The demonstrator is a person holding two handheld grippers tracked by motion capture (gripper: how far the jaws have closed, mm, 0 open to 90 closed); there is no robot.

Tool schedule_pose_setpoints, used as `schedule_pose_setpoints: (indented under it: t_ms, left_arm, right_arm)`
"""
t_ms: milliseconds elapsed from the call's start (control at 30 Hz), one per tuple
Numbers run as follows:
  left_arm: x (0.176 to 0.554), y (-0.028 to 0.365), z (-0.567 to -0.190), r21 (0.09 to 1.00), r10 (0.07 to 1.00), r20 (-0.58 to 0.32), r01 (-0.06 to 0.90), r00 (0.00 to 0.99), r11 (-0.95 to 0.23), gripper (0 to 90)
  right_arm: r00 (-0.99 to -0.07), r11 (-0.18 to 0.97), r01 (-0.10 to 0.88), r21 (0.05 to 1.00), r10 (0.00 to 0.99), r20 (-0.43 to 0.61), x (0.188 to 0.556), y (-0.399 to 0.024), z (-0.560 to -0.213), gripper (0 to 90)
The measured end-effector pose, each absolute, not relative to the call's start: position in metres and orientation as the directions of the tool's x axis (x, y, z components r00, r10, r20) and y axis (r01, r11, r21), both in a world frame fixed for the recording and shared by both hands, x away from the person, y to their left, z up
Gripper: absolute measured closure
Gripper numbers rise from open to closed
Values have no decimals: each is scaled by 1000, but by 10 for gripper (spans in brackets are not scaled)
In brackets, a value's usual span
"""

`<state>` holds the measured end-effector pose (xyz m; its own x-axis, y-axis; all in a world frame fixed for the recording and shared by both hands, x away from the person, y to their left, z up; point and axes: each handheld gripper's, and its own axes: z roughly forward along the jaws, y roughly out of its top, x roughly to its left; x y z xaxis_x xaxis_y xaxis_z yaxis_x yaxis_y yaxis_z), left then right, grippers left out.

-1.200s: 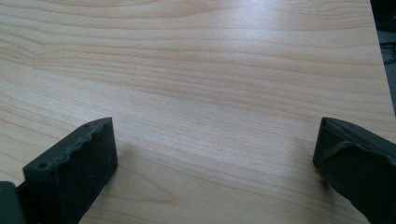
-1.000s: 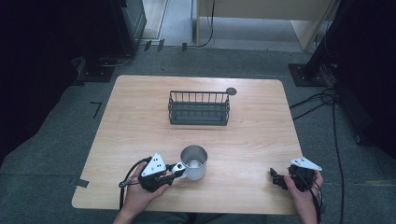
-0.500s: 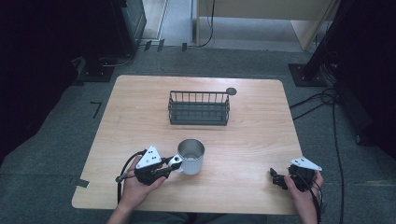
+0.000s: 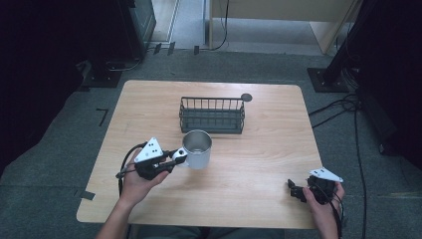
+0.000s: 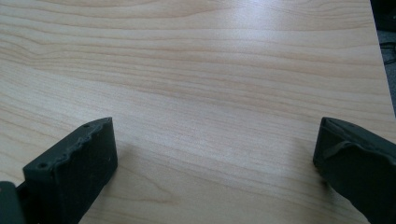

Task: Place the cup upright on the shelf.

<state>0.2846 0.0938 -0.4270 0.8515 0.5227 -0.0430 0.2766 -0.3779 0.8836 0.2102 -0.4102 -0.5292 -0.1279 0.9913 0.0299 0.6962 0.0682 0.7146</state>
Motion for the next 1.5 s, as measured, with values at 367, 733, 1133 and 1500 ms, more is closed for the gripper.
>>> schedule_pose_setpoints:
  t_ms: [367,733,1133,1500]
  left_arm:
    - [310,99,-402,900,535,-11,242,844,-363,727]
    - [349,87,-385,913,492,-6,206,871,-353,727]
    - [381,63,-377,905,476,20,186,879,-382,728]
    - [414,51,-372,903,470,0,202,883,-380,727]
  right_arm:
    - [-128,68,696,715,991,30,210,-410,-529,0]
    - [-127,67,696,715,991,31,210,-410,-529,0]
    - [-128,68,696,715,991,30,210,-410,-529,0]
    - [-128,68,696,715,991,30,210,-410,-529,0]
